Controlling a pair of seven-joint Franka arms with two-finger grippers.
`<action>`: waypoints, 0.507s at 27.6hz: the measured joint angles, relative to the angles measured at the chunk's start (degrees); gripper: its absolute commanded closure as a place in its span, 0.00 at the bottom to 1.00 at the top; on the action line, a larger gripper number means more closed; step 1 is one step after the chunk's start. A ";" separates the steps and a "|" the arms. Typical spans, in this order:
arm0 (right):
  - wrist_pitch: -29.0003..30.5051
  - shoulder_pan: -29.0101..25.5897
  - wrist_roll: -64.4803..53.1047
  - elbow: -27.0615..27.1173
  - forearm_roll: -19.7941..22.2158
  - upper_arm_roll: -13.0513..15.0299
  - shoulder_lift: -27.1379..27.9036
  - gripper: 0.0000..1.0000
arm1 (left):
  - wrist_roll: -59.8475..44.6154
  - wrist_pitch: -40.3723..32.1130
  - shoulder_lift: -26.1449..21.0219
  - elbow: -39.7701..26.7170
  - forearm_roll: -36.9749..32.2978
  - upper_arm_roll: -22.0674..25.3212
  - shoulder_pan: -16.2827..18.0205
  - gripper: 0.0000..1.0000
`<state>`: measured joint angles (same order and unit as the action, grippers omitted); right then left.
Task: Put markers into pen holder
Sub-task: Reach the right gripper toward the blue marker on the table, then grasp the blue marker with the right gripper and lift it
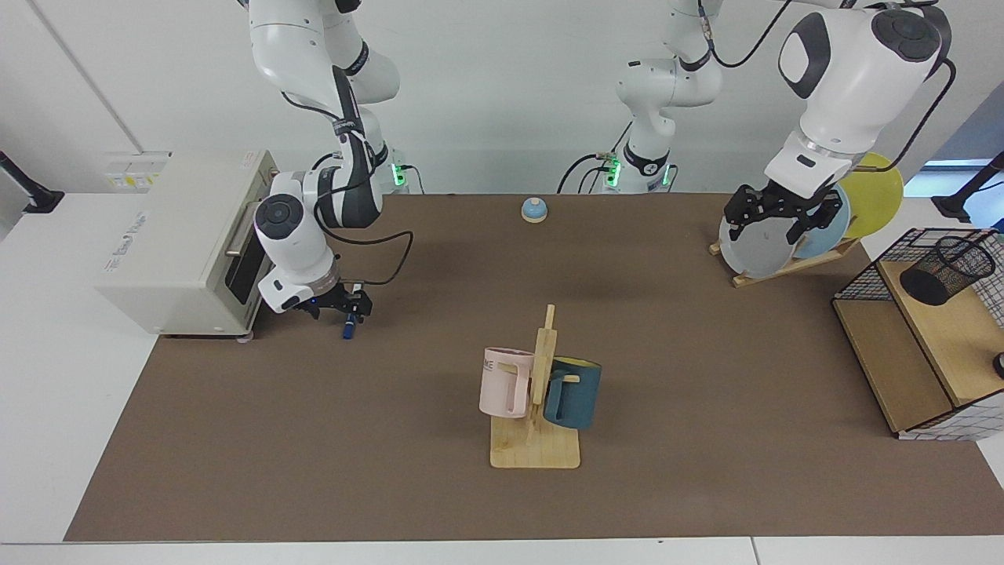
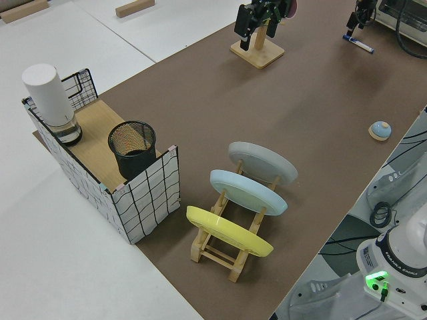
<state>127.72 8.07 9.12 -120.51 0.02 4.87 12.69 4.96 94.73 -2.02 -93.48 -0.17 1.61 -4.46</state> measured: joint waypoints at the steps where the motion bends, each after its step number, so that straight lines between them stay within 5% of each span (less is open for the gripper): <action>1: 0.07 0.09 0.00 -0.09 0.00 0.00 0.17 0.00 | 0.00 0.00 0.00 0.00 0.00 0.00 0.00 0.00; 8: 0.77 0.68 0.04 -0.74 -0.01 -0.01 0.96 0.06 | 0.00 0.00 0.00 0.00 0.00 0.02 0.00 0.00; 11: 1.49 0.68 0.03 -1.00 -0.01 0.02 1.13 0.32 | 0.00 0.00 0.00 0.00 0.00 0.02 0.00 0.00; 14: 1.68 0.68 0.03 -1.08 -0.01 0.05 1.30 0.72 | 0.00 0.00 0.00 0.00 0.00 0.02 0.00 0.00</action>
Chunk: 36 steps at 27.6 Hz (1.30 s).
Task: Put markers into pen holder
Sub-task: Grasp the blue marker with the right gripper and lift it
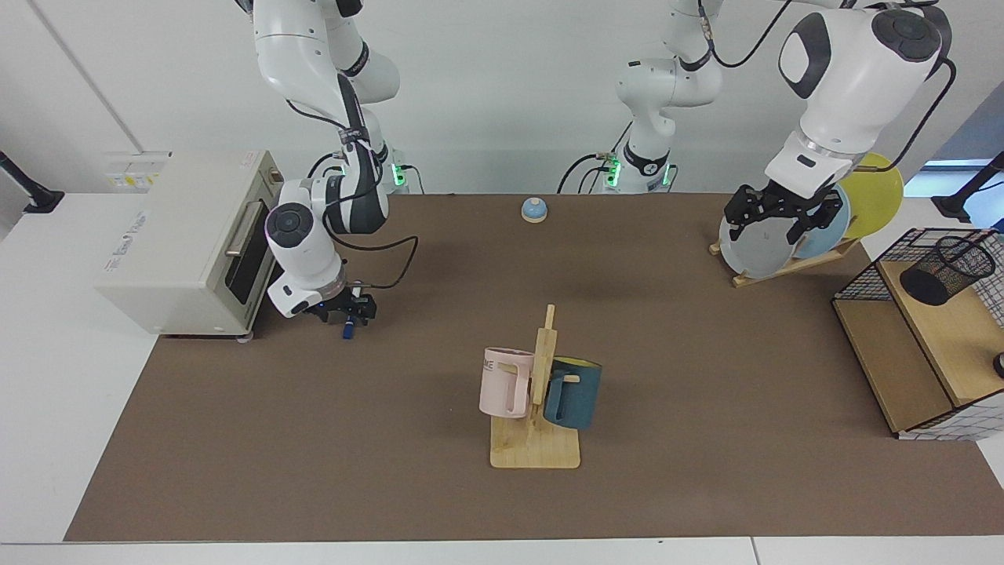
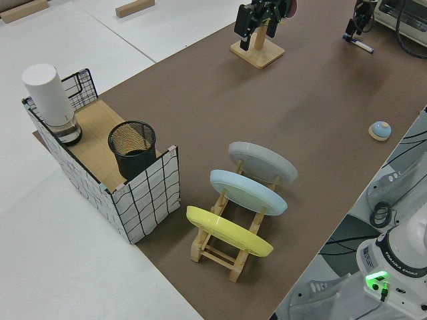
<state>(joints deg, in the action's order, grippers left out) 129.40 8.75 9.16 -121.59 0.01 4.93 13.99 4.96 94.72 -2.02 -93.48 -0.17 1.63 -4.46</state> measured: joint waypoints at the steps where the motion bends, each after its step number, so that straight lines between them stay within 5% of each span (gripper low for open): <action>1: 0.01 0.00 -0.01 -0.01 0.00 0.00 0.04 0.85 | 0.00 0.00 0.00 0.00 0.00 0.00 0.00 0.00; 2: 0.01 0.00 -0.04 -0.01 0.00 -0.01 0.06 0.98 | 0.00 0.00 0.00 0.00 0.00 0.00 0.00 0.00; 3: 0.01 0.01 -0.11 -0.02 0.00 -0.02 0.07 1.00 | 0.00 0.00 0.00 0.00 0.00 0.00 0.00 0.00; 20: -2.97 0.49 4.82 2.35 -0.39 -0.02 0.02 1.00 | 0.00 -0.03 0.00 0.00 0.00 0.00 -0.01 0.00; 36: -26.36 6.53 31.08 22.02 -17.98 0.09 -0.69 1.00 | 3.70 -0.68 0.00 -0.15 0.95 -0.64 -2.18 0.00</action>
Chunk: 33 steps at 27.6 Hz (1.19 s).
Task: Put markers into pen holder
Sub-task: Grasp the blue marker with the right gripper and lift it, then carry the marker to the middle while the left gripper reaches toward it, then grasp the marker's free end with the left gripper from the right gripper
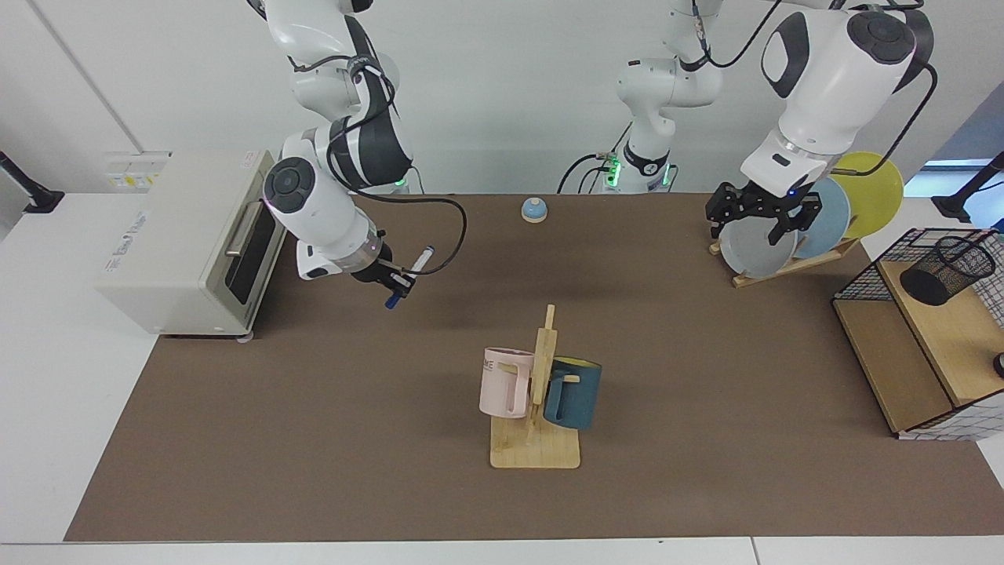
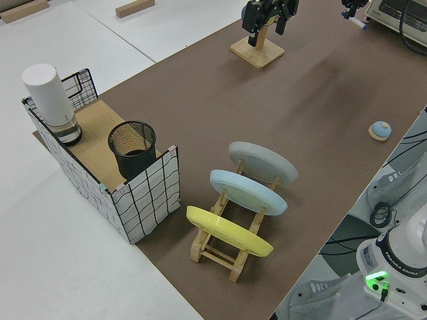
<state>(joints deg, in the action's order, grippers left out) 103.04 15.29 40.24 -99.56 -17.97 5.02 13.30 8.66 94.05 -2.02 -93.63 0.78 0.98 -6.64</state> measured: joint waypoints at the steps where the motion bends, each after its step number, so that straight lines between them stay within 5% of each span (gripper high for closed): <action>1: -0.82 -0.04 1.27 0.82 -1.38 0.05 0.00 1.00 | 2.84 -0.12 0.00 -0.02 0.19 -0.03 -0.06 0.00; 17: -2.29 1.23 25.00 5.96 -21.04 -0.10 0.04 1.00 | 35.76 -0.13 0.03 -0.18 4.55 -1.58 -3.36 0.00; 33: 12.76 15.15 45.86 6.04 -25.00 -0.53 0.19 1.00 | 55.87 5.82 0.06 -0.22 4.61 -10.27 -4.17 0.00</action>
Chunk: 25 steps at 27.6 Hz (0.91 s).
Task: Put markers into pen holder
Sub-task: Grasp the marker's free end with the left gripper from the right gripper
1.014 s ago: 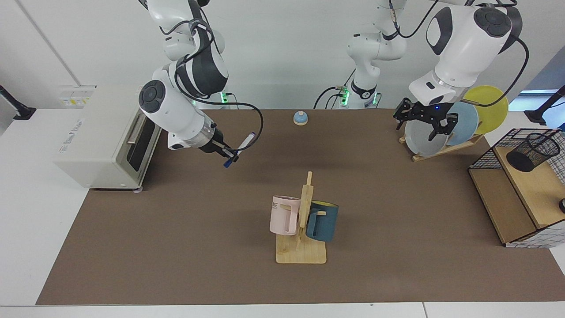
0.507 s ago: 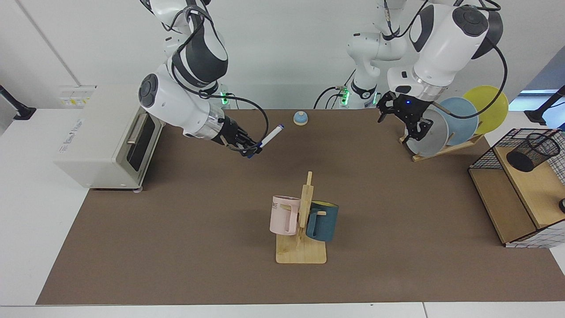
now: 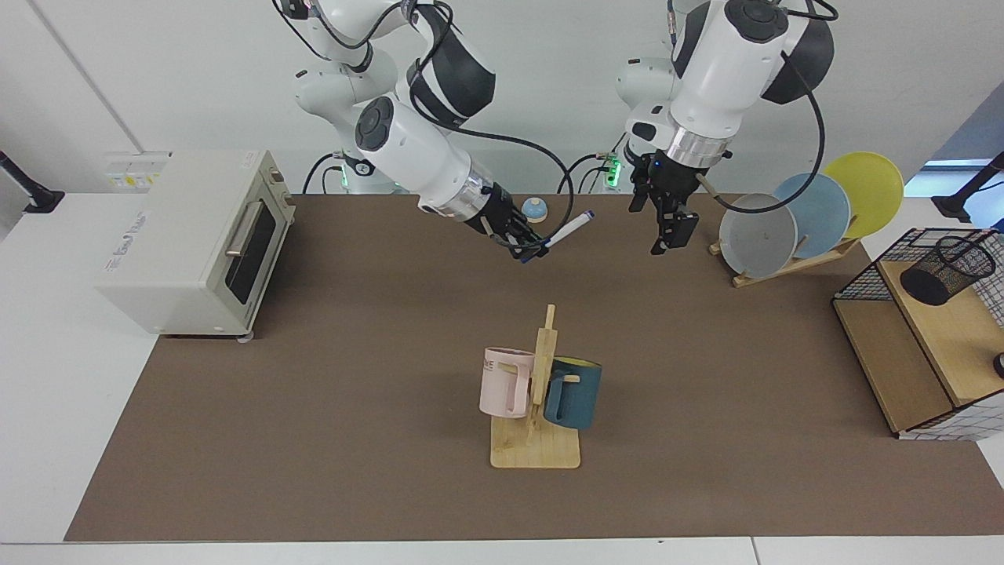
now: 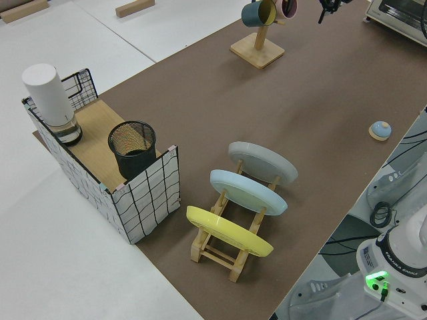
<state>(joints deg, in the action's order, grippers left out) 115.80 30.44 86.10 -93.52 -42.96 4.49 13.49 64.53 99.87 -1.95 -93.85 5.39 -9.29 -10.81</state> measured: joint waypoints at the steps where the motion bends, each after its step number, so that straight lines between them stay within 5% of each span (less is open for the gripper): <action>1: 0.51 0.52 0.60 0.00 -0.14 -0.01 0.00 1.00 | 1.25 0.47 0.00 -0.03 -0.01 -0.32 -0.05 0.00; 19: 2.87 3.01 3.64 -0.06 -0.71 0.32 0.00 1.00 | 8.60 1.76 0.02 -1.06 -1.76 -2.34 -2.25 0.11; 25: 2.90 3.71 4.20 -0.06 -0.76 0.26 0.00 1.00 | 6.70 -0.43 0.57 -1.00 -4.48 -4.81 -2.42 0.30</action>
<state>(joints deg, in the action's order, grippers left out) 118.69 34.14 90.30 -93.58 -43.72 4.75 13.49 71.23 99.43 -1.39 -94.85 0.91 -14.09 -13.23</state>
